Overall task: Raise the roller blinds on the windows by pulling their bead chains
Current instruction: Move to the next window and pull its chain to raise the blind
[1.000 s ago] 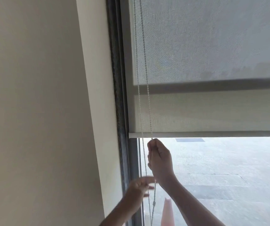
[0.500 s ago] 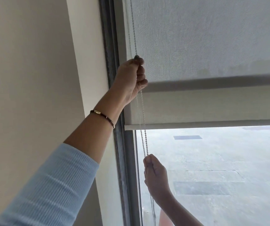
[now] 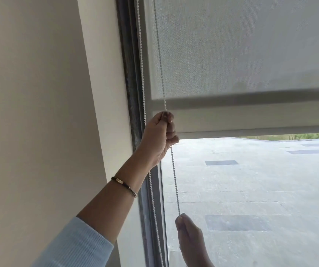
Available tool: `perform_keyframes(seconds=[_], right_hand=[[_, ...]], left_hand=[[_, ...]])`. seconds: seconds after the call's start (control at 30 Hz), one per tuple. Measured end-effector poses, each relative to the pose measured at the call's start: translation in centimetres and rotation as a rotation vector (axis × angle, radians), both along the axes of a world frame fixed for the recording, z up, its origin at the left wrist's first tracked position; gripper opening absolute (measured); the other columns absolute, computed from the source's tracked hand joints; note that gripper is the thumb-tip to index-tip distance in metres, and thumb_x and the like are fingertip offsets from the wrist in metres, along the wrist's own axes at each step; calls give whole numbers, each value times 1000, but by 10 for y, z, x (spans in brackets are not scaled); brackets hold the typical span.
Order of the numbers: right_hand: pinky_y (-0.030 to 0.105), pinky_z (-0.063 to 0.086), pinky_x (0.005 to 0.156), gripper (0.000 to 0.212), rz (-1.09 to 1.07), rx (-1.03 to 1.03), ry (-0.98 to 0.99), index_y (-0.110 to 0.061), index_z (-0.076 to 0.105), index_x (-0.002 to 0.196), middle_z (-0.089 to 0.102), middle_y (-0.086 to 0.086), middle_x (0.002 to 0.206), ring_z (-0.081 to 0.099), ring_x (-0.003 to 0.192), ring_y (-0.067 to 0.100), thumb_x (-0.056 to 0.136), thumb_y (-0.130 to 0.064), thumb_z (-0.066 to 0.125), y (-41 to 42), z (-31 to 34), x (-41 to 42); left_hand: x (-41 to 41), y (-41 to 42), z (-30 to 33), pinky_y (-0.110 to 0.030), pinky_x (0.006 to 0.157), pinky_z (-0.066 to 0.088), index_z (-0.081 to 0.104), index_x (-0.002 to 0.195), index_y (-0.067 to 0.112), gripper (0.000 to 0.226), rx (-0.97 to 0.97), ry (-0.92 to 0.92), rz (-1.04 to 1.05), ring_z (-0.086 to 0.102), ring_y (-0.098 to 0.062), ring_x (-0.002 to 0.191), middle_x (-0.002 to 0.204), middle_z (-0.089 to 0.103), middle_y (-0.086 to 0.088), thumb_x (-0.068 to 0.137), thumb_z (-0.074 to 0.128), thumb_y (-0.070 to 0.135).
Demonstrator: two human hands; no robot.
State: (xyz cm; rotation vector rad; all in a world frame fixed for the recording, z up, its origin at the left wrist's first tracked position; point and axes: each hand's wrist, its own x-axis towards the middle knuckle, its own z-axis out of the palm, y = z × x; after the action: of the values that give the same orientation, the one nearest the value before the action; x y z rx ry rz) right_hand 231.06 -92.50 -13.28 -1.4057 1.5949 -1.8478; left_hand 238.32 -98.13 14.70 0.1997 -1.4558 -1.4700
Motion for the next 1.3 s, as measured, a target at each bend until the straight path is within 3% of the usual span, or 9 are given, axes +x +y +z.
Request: perform_keyframes(seconds=[0.4, 0.47, 0.5, 0.57, 0.73, 0.83, 0.9, 1.0, 1.3], right_hand=[[17, 42, 55, 44, 187, 296, 144, -29, 59, 60, 42, 6, 61, 49, 47, -3, 92, 1, 58, 17, -32, -7], [8, 46, 67, 24, 431, 503, 159, -15, 72, 90, 61, 0, 84, 62, 75, -7, 85, 2, 56, 21, 9, -13], [10, 49, 71, 37, 500, 526, 128, -13, 70, 104, 66, 0, 99, 64, 94, 0, 75, 4, 54, 21, 32, -20], [19, 54, 72, 52, 446, 392, 24, -13, 66, 114, 70, 5, 113, 64, 111, 22, 65, 0, 54, 15, 83, -37], [50, 49, 100, 31, 490, -62, -108, -9, 62, 125, 69, 16, 122, 66, 115, 32, 102, -19, 44, -4, 241, -34], [36, 56, 75, 35, 602, -182, -150, -8, 58, 124, 72, 13, 99, 72, 83, 26, 106, -28, 35, -9, 307, -4], [22, 35, 42, 31, 567, -251, -224, -11, 63, 102, 56, 0, 62, 47, 45, 11, 107, -20, 35, -13, 324, 14], [13, 16, 40, 38, 479, -300, -289, -18, 52, 73, 35, -8, 45, 23, 35, 6, 101, -3, 32, -23, 315, 20], [11, 16, 41, 40, 409, -249, -337, -18, 49, 72, 33, -10, 41, 21, 33, 6, 97, 4, 27, -30, 264, 20]], left_hand=[[14, 9, -83, -32, 52, 8, 43, 67, 18, 44, 100, -58, 44, 3, -19, 54, 65, 7, -9, 106, 27, 5], [17, 10, -92, -29, 51, 8, 43, 66, 17, 45, 120, -57, 47, 4, -18, 53, 62, 7, -7, 106, 27, 5], [19, 10, -95, -28, 50, 9, 43, 66, 17, 44, 125, -56, 50, 5, -18, 53, 59, 10, -5, 106, 26, 5], [20, 9, -98, -26, 49, 13, 43, 67, 15, 43, 121, -60, 63, 7, -18, 51, 54, 17, -1, 106, 26, 5], [17, 13, -99, -29, 49, 13, 41, 68, 16, 41, 84, -88, 87, 15, -11, 44, 53, 22, 1, 106, 28, 7], [12, 18, -96, -31, 51, 11, 40, 68, 16, 41, 65, -98, 91, 10, -15, 49, 58, 15, -4, 106, 29, 8], [11, 21, -96, -30, 50, 11, 40, 68, 16, 41, 56, -99, 92, 9, -16, 49, 61, 11, -9, 106, 30, 8], [14, 20, -102, -28, 49, 14, 41, 67, 16, 41, 35, -128, 103, 10, -19, 51, 57, 18, -6, 106, 31, 8], [17, 19, -148, -24, 46, 24, 47, 59, 23, 52, 70, -203, 122, 16, -15, 46, 49, 26, -1, 105, 31, 5]])
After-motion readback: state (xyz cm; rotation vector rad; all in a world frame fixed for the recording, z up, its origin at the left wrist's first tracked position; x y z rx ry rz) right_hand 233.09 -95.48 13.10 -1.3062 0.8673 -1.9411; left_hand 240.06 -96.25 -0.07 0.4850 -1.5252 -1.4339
